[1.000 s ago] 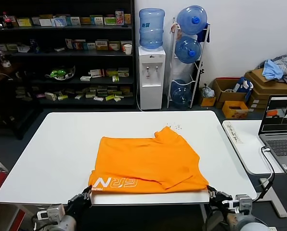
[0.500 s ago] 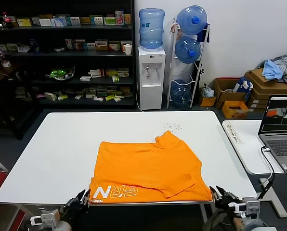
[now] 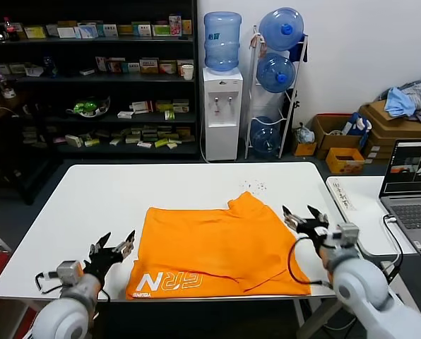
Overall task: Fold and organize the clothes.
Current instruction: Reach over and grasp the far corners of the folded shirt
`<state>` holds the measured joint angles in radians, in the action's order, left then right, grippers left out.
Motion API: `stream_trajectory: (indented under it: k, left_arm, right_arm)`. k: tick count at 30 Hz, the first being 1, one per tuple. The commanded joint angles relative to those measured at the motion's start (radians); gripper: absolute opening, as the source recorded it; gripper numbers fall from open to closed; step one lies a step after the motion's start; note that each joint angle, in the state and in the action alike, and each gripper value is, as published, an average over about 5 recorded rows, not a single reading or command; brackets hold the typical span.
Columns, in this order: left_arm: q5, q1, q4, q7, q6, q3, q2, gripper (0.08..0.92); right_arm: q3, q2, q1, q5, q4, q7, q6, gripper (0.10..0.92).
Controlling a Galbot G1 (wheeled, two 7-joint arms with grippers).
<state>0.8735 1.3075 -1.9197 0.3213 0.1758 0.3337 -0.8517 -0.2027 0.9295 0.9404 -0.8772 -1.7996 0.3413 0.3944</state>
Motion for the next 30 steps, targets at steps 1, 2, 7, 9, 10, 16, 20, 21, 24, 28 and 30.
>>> stream_trajectory:
  k: [1, 2, 7, 9, 10, 16, 20, 21, 24, 28, 30]
  left_arm:
    - [0.038, -0.433, 0.423, -0.174, -0.045, -0.2, -0.034, 0.814]
    - [0.046, -0.459, 0.456, -0.181, -0.042, -0.213, -0.05, 0.819]
    - [0.042, -0.534, 0.568, -0.185, -0.011, -0.265, -0.128, 0.822]
    - [0.037, -0.542, 0.582, -0.177, 0.004, -0.276, -0.142, 0.823]
    - [0.034, -0.544, 0.586, -0.174, 0.012, -0.281, -0.146, 0.823]
    - [0.023, -0.543, 0.59, -0.176, 0.025, -0.288, -0.148, 0.823]
    - [0.02, -0.551, 0.598, -0.184, 0.024, -0.299, -0.149, 0.823]
    - [0.019, -0.554, 0.602, -0.185, 0.024, -0.303, -0.151, 0.823]
    - [0.012, -0.567, 0.617, -0.187, 0.024, -0.316, -0.162, 0.823]
    - [0.0, -0.58, 0.633, -0.186, 0.024, -0.336, -0.172, 0.823]
    - [-0.005, -0.584, 0.639, -0.186, 0.024, -0.34, -0.175, 0.823]
  right_arm:
    - [0.24, 0.163, -0.414, 0.009, 0.401, -0.016, 0.012, 0.82]
    - [0.245, 0.183, -0.422, 0.016, 0.437, -0.022, 0.019, 0.822]
    - [0.255, 0.269, -0.43, 0.043, 0.559, -0.057, 0.05, 0.823]
    - [0.255, 0.286, -0.425, 0.051, 0.574, -0.063, 0.06, 0.823]
    - [0.254, 0.292, -0.42, 0.056, 0.579, -0.066, 0.065, 0.823]
    - [0.243, 0.299, -0.39, 0.075, 0.592, -0.089, 0.075, 0.823]
    - [0.234, 0.3, -0.382, 0.08, 0.595, -0.095, 0.078, 0.823]
    - [0.232, 0.3, -0.382, 0.08, 0.596, -0.096, 0.08, 0.823]
    - [0.23, 0.299, -0.38, 0.081, 0.599, -0.096, 0.085, 0.823]
    - [0.227, 0.3, -0.376, 0.085, 0.602, -0.095, 0.092, 0.823]
    - [0.224, 0.299, -0.375, 0.089, 0.607, -0.096, 0.094, 0.823]
